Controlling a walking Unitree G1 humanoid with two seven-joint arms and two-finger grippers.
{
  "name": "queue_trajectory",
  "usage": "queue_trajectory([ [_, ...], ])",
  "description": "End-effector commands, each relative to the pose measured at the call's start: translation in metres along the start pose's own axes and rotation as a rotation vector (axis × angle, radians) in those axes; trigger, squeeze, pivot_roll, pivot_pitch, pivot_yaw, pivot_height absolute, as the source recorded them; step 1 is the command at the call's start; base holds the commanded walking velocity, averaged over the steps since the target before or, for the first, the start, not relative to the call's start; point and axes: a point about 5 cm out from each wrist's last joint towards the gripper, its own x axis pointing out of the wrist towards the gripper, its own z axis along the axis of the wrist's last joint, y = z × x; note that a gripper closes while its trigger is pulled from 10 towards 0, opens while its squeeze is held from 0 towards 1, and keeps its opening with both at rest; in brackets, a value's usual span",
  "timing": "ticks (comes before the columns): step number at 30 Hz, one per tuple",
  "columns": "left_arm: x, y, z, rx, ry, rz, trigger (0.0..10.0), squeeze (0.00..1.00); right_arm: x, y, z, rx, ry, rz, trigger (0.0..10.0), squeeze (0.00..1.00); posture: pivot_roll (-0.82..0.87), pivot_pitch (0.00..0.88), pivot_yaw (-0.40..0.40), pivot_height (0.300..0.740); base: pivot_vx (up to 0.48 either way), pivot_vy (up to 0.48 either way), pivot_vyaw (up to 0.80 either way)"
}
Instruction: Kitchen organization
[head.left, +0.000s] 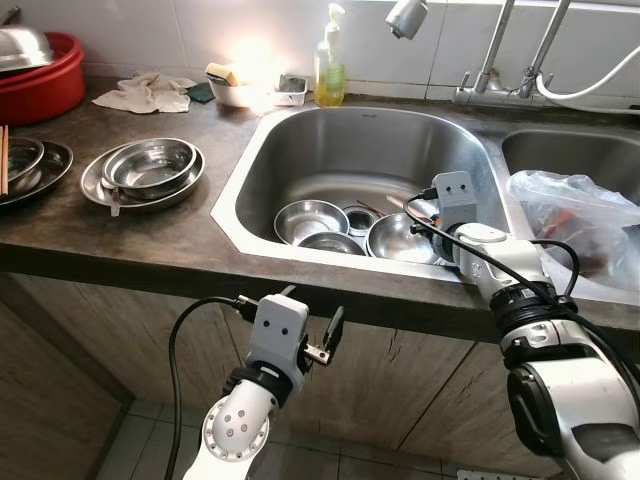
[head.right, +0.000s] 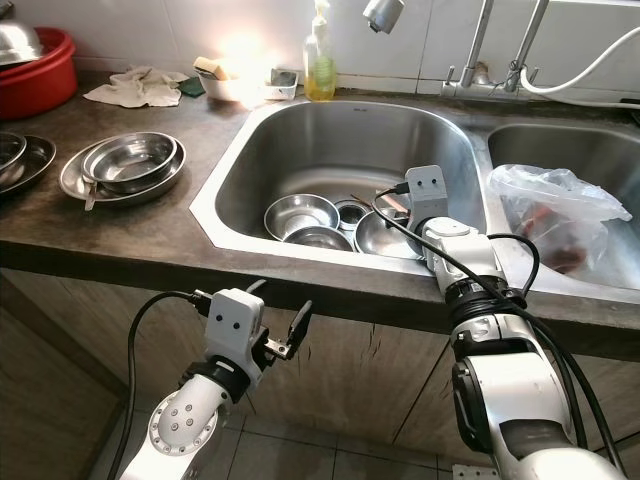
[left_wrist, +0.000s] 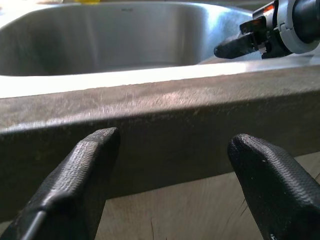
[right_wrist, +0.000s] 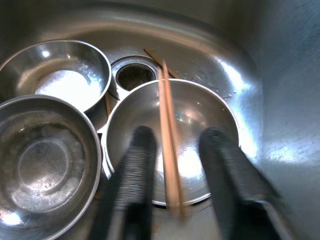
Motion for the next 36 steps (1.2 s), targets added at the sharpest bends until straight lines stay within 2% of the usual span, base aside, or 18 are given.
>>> queue_trajectory([
  [1,-0.003,-0.001,0.004,0.001,-0.008,-0.002,10.0,0.0,0.0,-0.002,0.007,0.007,-0.022,0.0,10.0,1.0,0.08,0.17,-0.057,0.74,0.0,0.0,0.0],
  [5,-0.002,-0.001,0.004,0.0,-0.001,-0.004,10.0,0.0,-0.001,-0.006,0.017,0.014,-0.087,-0.012,10.0,1.0,0.08,0.165,-0.053,0.74,0.0,0.0,0.0],
  [8,0.0,-0.001,0.003,-0.002,0.001,-0.004,10.0,0.0,-0.009,-0.01,0.032,0.012,-0.217,-0.036,10.0,0.97,0.08,0.152,-0.054,0.74,0.0,0.0,0.0],
  [9,0.0,-0.001,0.003,-0.003,0.001,-0.004,10.0,0.0,-0.011,-0.011,0.034,0.018,-0.241,-0.041,10.0,0.0,0.08,0.147,-0.056,0.74,0.0,0.0,0.0],
  [10,0.0,-0.001,0.003,-0.003,0.001,-0.004,10.0,0.0,-0.011,-0.011,0.034,0.018,-0.241,-0.041,10.0,0.0,0.08,0.147,-0.056,0.74,0.0,0.0,0.0],
  [12,0.002,0.001,0.001,-0.003,0.007,0.006,10.0,0.0,-0.021,-0.012,0.042,0.041,-0.34,-0.057,10.0,0.0,0.07,0.137,-0.052,0.74,0.0,0.0,0.0],
  [13,0.003,0.002,0.001,-0.003,0.006,0.008,10.0,0.0,-0.032,-0.01,0.046,0.048,-0.423,-0.067,10.0,0.0,0.07,0.125,-0.05,0.74,0.0,0.0,0.0],
  [16,0.004,0.002,0.0,-0.005,0.006,0.007,10.0,0.0,-0.045,-0.005,0.044,0.015,-0.488,-0.065,10.0,0.0,0.07,0.116,-0.046,0.74,0.0,0.0,0.0],
  [18,0.006,0.003,-0.001,-0.004,0.004,0.007,10.0,0.0,-0.054,0.0,0.042,0.031,-0.541,-0.043,10.0,0.0,0.06,0.106,-0.043,0.74,0.0,0.0,0.0],
  [20,0.007,0.004,-0.001,-0.001,0.003,0.009,10.0,0.0,-0.058,0.002,0.039,0.051,-0.553,-0.035,10.0,0.0,0.06,0.096,-0.039,0.74,0.0,0.0,0.0],
  [23,0.008,0.004,-0.001,0.0,-0.002,0.005,10.0,0.0,-0.084,0.02,0.013,0.019,-0.593,0.01,10.0,0.0,0.05,0.08,-0.033,0.74,0.0,0.0,0.0],
  [24,0.008,0.004,-0.001,0.0,-0.002,0.005,10.0,0.0,-0.084,0.02,0.013,0.019,-0.593,0.01,10.0,0.0,0.05,0.08,-0.033,0.74,0.0,0.0,0.0],
  [25,0.01,0.005,-0.001,0.004,-0.005,0.005,10.0,0.0,-0.092,0.023,0.0,0.012,-0.595,0.008,10.0,0.0,0.05,0.073,-0.032,0.74,0.0,0.0,0.0],
  [27,0.011,0.005,-0.001,0.006,-0.011,0.006,10.0,0.0,-0.1,0.022,-0.009,0.019,-0.592,-0.02,10.0,0.0,0.04,0.063,-0.03,0.74,0.0,0.0,0.0],
  [32,0.016,0.007,0.001,0.029,-0.033,0.011,10.0,0.0,-0.108,0.028,-0.03,0.037,-0.546,-0.033,10.0,0.0,0.04,0.041,-0.026,0.74,0.0,0.0,0.8],
  [36,0.018,0.008,0.002,0.03,-0.04,0.009,10.0,0.0,-0.109,0.033,-0.035,0.026,-0.536,-0.023,10.0,0.0,0.04,0.037,-0.025,0.74,0.0,0.0,0.8],
])
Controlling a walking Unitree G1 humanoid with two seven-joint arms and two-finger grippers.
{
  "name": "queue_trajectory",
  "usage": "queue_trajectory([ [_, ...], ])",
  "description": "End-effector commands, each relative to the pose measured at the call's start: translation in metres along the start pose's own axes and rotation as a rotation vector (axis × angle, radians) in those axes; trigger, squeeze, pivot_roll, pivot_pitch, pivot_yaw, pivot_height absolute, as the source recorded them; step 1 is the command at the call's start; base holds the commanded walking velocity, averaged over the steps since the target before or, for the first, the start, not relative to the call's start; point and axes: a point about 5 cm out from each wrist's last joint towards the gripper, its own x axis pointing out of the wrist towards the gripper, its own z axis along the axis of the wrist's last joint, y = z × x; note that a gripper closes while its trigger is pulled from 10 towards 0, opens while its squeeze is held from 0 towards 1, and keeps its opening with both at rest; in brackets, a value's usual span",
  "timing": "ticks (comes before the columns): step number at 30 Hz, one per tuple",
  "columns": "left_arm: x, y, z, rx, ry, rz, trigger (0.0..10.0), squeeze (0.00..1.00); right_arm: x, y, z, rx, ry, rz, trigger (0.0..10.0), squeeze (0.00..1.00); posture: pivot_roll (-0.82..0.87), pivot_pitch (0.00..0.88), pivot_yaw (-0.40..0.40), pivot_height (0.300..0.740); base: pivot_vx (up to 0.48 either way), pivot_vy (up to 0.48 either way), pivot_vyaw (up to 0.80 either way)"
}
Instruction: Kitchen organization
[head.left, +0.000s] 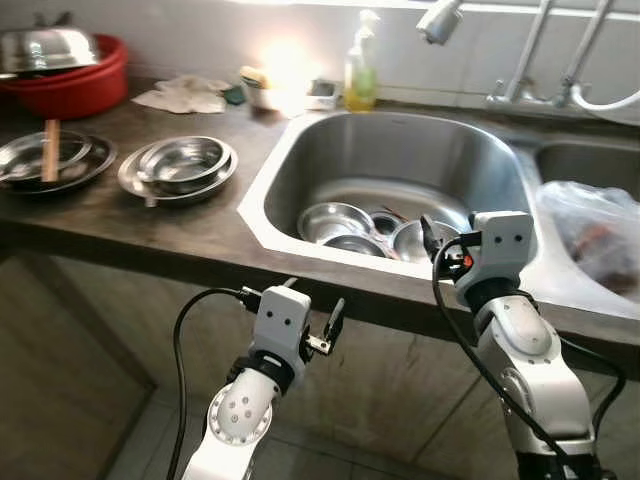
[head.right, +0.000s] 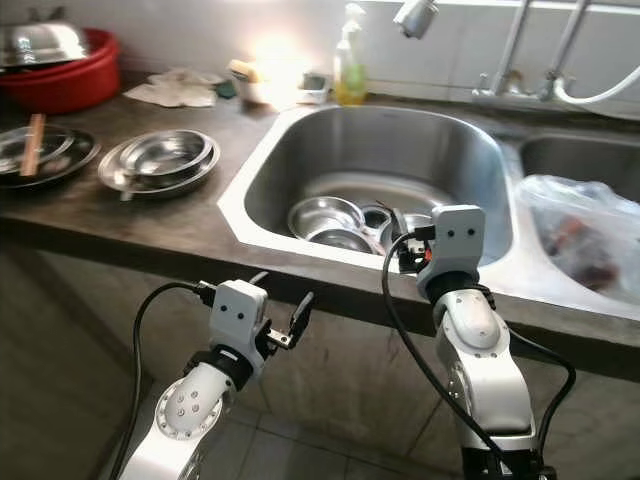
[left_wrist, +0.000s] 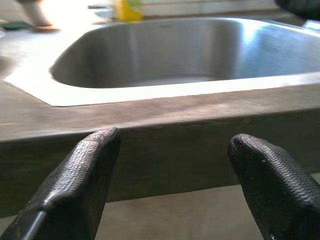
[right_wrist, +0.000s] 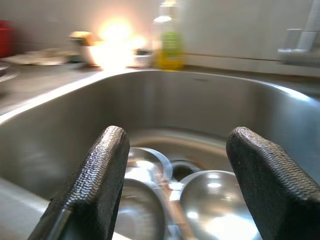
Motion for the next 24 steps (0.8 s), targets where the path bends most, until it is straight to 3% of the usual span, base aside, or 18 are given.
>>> queue_trajectory([
  [1,0.002,0.0,-0.001,0.005,-0.003,0.002,10.0,0.0,-0.003,0.001,0.002,-0.012,-0.001,-0.002,10.0,0.0,0.04,0.038,-0.026,0.74,0.0,0.0,0.8],
  [24,0.001,0.002,-0.004,0.008,-0.004,0.01,10.0,0.0,0.0,0.012,0.002,0.0,-0.007,0.022,10.0,0.0,0.05,0.054,-0.03,0.74,0.0,0.0,0.8],
])
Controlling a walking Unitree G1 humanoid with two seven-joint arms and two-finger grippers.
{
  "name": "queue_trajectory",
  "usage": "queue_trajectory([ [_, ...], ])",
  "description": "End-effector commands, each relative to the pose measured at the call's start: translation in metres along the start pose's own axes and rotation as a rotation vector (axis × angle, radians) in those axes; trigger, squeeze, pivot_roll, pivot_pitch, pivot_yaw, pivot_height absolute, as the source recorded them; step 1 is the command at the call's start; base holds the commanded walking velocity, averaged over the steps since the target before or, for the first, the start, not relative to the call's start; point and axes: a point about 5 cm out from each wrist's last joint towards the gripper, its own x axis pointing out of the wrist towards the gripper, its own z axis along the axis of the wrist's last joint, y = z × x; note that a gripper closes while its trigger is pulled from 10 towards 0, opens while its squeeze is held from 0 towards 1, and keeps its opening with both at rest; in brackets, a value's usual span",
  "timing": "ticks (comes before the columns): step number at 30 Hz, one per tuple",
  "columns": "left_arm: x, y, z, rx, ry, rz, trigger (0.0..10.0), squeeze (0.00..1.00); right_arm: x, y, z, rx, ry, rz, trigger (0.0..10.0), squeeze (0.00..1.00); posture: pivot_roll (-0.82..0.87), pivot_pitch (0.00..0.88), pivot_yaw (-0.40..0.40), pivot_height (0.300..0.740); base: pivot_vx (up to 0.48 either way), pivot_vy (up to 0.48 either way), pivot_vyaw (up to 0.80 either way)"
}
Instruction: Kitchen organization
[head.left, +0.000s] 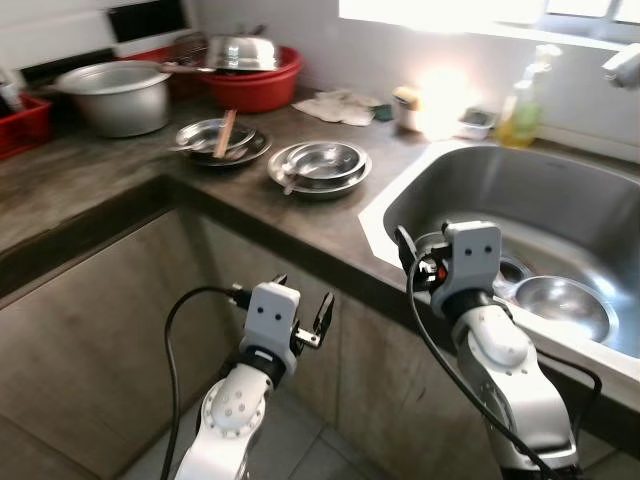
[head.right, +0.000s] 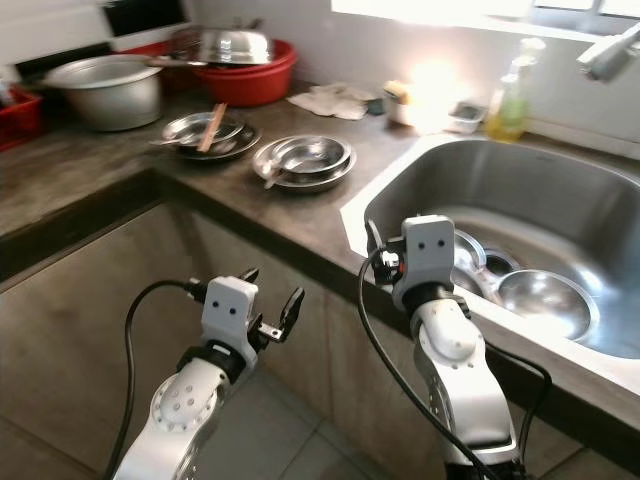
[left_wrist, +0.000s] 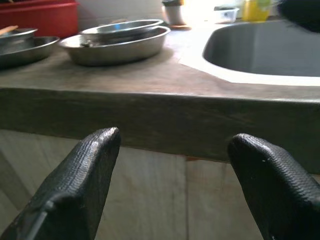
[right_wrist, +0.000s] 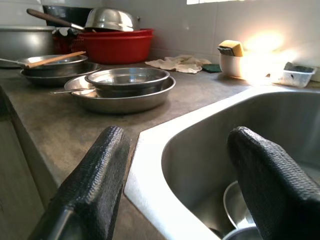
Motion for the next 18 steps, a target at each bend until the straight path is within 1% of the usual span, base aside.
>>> queue_trajectory([
  [1,-0.0017,0.0047,-0.001,0.014,0.003,0.012,10.0,0.0,0.0014,0.0047,0.0056,0.022,-0.018,0.018,10.0,0.0,0.05,0.054,-0.03,0.74,0.0,0.0,0.8],
  [2,-0.0016,0.0048,-0.001,0.015,0.004,0.013,10.0,0.0,0.0021,0.0049,0.0057,0.032,-0.014,0.018,10.0,0.0,0.05,0.054,-0.03,0.74,0.0,0.0,0.51],
  [6,-0.0019,0.0045,-0.0014,0.014,0.004,0.012,10.0,0.0,0.0037,0.0056,0.0041,0.055,-0.001,0.018,10.0,0.0,0.05,0.058,-0.032,0.74,0.0,0.0,0.0],
  [13,-0.0024,0.0048,-0.0009,0.015,-0.001,0.014,10.0,0.0,0.0032,0.0091,0.0024,0.029,0.003,0.061,10.0,0.0,0.05,0.058,-0.032,0.74,0.281,0.0,0.0],
  [15,-0.0025,0.0051,-0.0005,0.014,-0.004,0.015,10.0,0.0,0.0021,0.0108,0.0021,0.015,0.0,0.067,10.0,0.0,0.05,0.059,-0.031,0.74,0.291,0.0,0.65],
  [18,-0.0024,0.0049,-0.0001,0.012,-0.006,0.016,10.0,0.0,0.0017,0.0116,0.0012,0.027,0.004,0.069,10.0,0.0,0.05,0.057,-0.031,0.74,0.289,0.0,0.8],
])
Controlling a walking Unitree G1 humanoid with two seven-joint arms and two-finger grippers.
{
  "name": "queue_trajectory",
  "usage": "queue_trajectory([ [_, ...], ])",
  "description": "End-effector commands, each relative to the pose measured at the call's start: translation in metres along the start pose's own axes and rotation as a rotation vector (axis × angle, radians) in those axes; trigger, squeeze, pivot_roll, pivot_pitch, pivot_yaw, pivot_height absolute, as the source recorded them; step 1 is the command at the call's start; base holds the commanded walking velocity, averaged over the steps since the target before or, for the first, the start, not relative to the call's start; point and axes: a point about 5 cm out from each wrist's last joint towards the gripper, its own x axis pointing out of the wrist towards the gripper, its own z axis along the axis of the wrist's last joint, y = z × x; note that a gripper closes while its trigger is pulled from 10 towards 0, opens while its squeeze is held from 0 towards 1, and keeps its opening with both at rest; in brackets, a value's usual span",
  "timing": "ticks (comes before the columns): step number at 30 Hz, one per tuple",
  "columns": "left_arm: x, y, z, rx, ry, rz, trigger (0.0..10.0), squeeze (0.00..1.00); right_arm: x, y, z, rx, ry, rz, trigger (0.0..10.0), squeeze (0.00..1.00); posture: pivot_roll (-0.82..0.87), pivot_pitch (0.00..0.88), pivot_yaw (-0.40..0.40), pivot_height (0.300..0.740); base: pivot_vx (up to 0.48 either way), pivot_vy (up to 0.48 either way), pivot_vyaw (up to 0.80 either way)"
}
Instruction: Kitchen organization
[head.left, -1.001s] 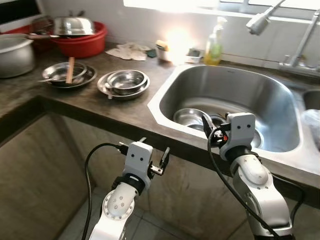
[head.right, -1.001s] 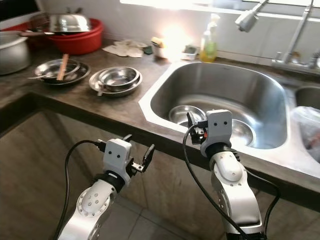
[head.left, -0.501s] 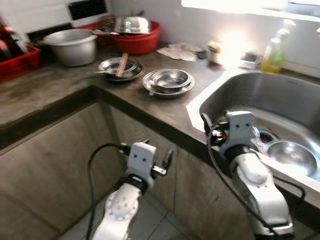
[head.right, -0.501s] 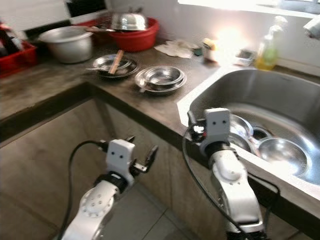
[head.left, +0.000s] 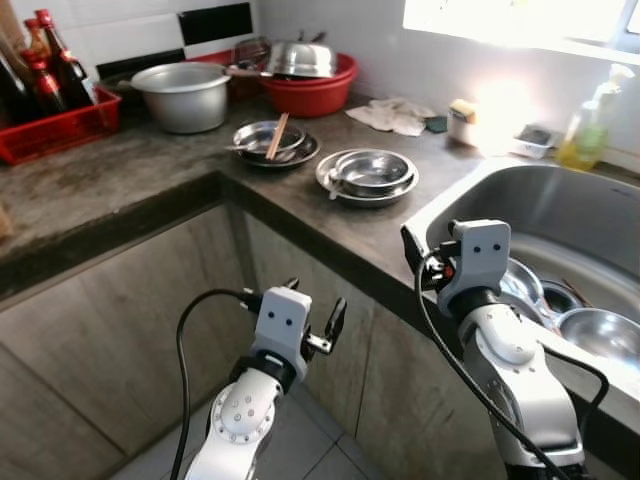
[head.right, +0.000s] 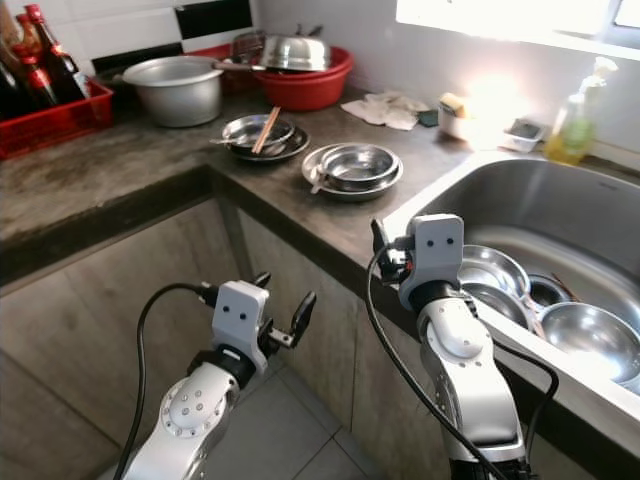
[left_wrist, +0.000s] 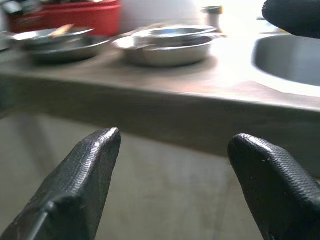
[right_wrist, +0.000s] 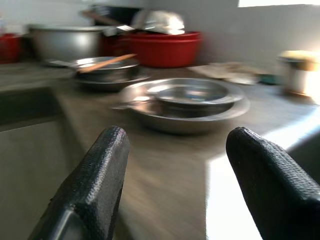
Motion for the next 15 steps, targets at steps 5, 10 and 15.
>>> queue_trajectory([
  [5,-0.0002,0.0018,0.0015,0.005,-0.007,0.007,10.0,0.0,0.0014,0.0042,0.0,0.021,0.007,0.017,10.0,0.0,0.05,0.059,-0.034,0.74,0.283,0.0,0.16],
  [10,-0.0004,0.0007,0.0015,0.001,-0.01,0.006,10.0,0.0,0.0023,0.002,0.0003,0.015,0.008,0.012,10.0,0.0,0.05,0.055,-0.034,0.74,0.287,0.0,0.0],
  [15,-0.0003,-0.0001,0.0013,-0.004,-0.008,0.005,10.0,0.0,0.0047,0.0015,0.0029,0.013,-0.003,0.019,10.0,0.0,0.05,0.053,-0.036,0.74,0.273,0.0,0.0],
])
